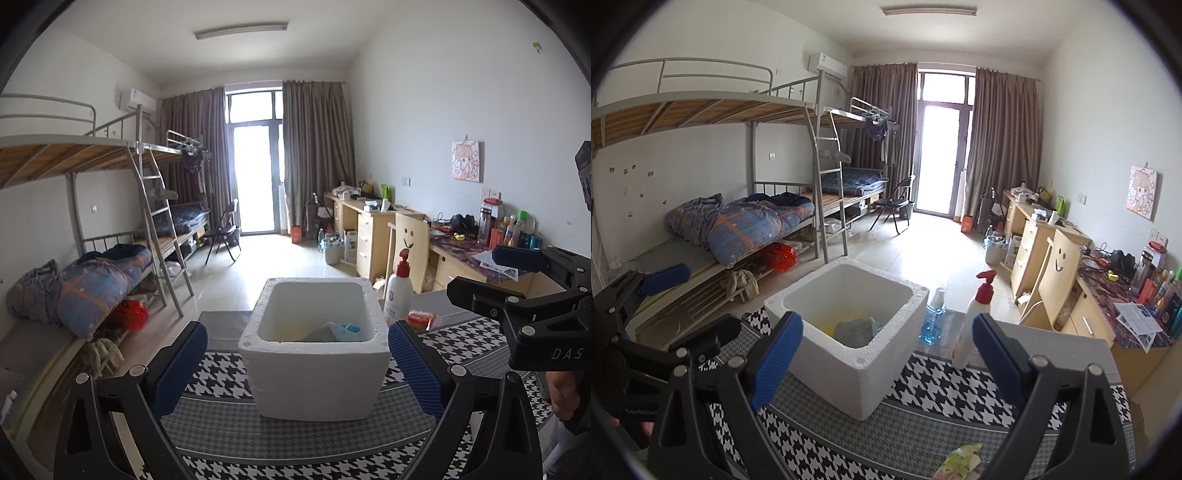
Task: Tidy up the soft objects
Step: 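Move both tools back from the foam box toward the table, then move both tools toward the green-and-pink packet and white foam strip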
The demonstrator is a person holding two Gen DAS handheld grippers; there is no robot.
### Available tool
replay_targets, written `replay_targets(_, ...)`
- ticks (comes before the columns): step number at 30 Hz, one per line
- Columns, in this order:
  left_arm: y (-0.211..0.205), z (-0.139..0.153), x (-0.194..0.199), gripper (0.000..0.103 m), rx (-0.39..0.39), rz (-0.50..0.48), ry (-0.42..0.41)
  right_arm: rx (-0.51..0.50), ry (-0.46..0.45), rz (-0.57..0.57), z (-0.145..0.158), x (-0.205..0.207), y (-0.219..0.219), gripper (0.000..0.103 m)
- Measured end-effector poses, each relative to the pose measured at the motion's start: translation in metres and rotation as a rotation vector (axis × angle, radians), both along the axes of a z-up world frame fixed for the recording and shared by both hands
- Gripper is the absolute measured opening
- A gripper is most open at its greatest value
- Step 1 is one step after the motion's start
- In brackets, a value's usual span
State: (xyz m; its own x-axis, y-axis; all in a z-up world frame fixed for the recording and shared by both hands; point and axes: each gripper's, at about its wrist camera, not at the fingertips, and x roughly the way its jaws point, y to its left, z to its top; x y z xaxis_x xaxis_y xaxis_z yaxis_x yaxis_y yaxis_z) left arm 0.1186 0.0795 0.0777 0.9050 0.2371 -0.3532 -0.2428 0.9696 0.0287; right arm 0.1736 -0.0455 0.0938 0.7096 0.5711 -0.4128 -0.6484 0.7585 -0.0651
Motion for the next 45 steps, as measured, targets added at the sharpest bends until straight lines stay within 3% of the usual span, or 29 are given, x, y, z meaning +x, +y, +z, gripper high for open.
replay_targets(45, -0.059, -0.020, -0.007, 0.102, -0.053, -0.143, -0.011, 0.058, -0.003, -0.114, -0.033, -0.032, -0.095, 0.095)
